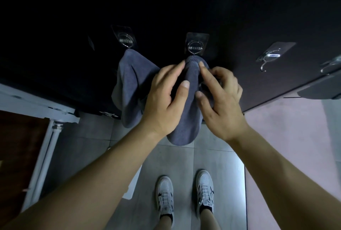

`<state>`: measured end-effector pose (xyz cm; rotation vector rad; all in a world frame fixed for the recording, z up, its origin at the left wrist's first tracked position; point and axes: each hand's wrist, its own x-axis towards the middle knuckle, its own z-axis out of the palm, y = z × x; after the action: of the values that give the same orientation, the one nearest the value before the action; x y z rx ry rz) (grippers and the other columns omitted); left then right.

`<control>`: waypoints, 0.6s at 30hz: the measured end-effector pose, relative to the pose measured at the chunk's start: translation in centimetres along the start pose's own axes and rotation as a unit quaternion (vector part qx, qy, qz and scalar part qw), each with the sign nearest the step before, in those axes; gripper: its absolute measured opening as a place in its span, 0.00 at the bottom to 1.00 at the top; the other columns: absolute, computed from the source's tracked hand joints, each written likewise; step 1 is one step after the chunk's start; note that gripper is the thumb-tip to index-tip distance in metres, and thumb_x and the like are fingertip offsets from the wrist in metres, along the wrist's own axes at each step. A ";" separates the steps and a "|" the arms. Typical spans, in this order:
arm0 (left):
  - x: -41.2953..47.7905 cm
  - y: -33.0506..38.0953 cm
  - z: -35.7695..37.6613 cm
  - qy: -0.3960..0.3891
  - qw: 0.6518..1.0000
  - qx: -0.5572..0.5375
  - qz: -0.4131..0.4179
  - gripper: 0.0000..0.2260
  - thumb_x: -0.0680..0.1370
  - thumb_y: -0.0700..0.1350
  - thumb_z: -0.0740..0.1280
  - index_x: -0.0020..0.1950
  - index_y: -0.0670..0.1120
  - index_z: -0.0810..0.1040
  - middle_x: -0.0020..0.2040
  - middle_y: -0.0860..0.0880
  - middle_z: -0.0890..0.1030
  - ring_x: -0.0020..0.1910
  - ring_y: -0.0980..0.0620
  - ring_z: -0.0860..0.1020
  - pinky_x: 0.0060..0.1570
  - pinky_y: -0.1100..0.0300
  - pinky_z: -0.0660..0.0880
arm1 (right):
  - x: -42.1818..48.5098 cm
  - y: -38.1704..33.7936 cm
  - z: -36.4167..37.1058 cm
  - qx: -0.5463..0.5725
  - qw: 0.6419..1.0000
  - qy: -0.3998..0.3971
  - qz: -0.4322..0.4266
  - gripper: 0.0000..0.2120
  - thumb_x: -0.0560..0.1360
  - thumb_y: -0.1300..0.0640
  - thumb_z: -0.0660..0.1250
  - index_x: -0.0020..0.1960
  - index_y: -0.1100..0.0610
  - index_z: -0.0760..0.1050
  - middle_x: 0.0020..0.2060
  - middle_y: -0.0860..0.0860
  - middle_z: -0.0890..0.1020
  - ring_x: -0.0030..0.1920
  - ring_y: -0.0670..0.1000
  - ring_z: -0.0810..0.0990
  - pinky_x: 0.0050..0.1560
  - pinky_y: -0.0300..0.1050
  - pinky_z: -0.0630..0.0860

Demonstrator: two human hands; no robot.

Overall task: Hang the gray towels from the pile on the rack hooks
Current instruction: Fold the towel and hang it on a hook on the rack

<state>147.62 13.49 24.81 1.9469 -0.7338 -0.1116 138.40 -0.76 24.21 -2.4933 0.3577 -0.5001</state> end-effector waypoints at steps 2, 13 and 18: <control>-0.1 -0.2 -0.2 0.011 0.999 0.043 -0.001 0.22 0.82 0.52 0.57 0.74 0.45 0.71 0.69 0.49 0.74 0.70 0.53 0.70 0.71 0.53 0.67 | -0.3 0.4 0.1 0.001 1.000 0.000 0.002 0.27 0.80 0.45 0.59 0.78 0.48 0.63 0.64 0.52 0.68 0.65 0.49 0.66 0.69 0.52 0.59; -0.5 0.5 -0.7 -0.014 0.992 -0.068 -0.107 0.22 0.79 0.56 0.62 0.73 0.52 0.70 0.68 0.54 0.74 0.69 0.55 0.72 0.68 0.49 0.71 | -3.1 2.0 0.1 0.057 0.993 -0.084 0.057 0.31 0.80 0.46 0.62 0.80 0.46 0.57 0.69 0.54 0.65 0.69 0.55 0.67 0.68 0.47 0.70; -3.1 6.2 -1.3 -0.034 0.997 0.063 0.042 0.12 0.79 0.43 0.62 0.62 0.44 0.77 0.59 0.50 0.74 0.53 0.52 0.78 0.53 0.56 0.77 | -11.4 3.0 -3.8 -0.035 0.978 -0.095 0.180 0.27 0.78 0.49 0.65 0.75 0.54 0.66 0.68 0.55 0.71 0.66 0.58 0.72 0.64 0.54 0.75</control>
<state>142.87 14.29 29.98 2.0355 -0.8852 -0.0813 126.22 -0.96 22.27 -2.4403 0.7412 -0.1021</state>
